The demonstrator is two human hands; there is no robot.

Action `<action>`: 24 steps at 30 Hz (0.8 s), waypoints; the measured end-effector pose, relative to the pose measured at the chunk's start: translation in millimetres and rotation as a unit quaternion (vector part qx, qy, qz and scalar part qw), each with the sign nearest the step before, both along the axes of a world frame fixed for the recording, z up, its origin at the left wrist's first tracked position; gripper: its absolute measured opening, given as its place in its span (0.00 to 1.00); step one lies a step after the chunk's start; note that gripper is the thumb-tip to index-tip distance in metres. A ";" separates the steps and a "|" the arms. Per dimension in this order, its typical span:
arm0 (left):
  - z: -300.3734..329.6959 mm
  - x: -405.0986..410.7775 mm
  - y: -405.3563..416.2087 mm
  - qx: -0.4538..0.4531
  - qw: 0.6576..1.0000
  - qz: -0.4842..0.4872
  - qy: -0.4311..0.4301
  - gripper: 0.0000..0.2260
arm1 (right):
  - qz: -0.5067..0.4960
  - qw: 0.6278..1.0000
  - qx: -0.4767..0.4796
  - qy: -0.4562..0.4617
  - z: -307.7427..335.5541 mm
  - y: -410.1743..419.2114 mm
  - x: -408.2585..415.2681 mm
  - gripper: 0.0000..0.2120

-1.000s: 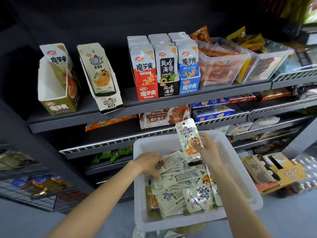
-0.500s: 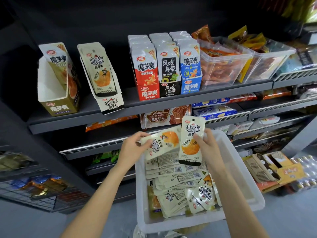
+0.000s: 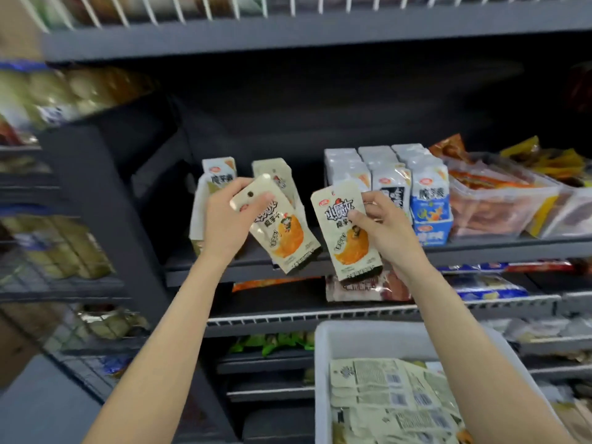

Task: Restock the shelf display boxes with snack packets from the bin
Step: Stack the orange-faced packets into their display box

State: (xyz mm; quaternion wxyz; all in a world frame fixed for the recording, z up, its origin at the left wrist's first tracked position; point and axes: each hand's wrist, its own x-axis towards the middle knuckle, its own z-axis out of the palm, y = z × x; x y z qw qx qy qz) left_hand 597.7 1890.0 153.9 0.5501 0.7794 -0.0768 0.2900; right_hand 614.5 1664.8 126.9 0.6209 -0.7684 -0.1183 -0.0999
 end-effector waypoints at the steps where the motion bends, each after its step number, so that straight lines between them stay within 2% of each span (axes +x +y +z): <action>1: 8.3 6.9 4.4 0.013 1.000 0.013 -0.013 0.04 | 0.001 1.000 -0.002 -0.013 8.3 7.1 7.2 0.04; 4: 30.2 26.6 16.4 0.054 0.997 0.038 -0.038 0.03 | 0.000 0.999 0.011 -0.044 30.0 24.3 26.1 0.05; 8: 42.2 50.5 22.1 0.089 0.993 0.059 -0.042 0.05 | -0.001 0.993 0.110 -0.052 50.0 41.2 45.5 0.05; 11: 39.7 64.9 20.4 0.134 0.988 0.065 -0.030 0.02 | 0.014 0.986 0.159 -0.052 53.0 54.1 57.7 0.03; 17: 28.3 80.0 18.7 0.238 0.967 0.083 0.037 0.14 | 0.033 0.982 0.185 -0.031 34.0 84.6 86.1 0.07; 20: 24.3 93.5 23.5 0.271 0.954 0.114 0.056 0.16 | 0.012 0.990 0.135 -0.023 21.8 96.7 100.1 0.07; 24: 6.0 121.9 33.6 0.345 0.929 0.087 0.098 0.16 | -0.060 0.996 -0.027 -0.062 7.8 106.6 114.9 0.05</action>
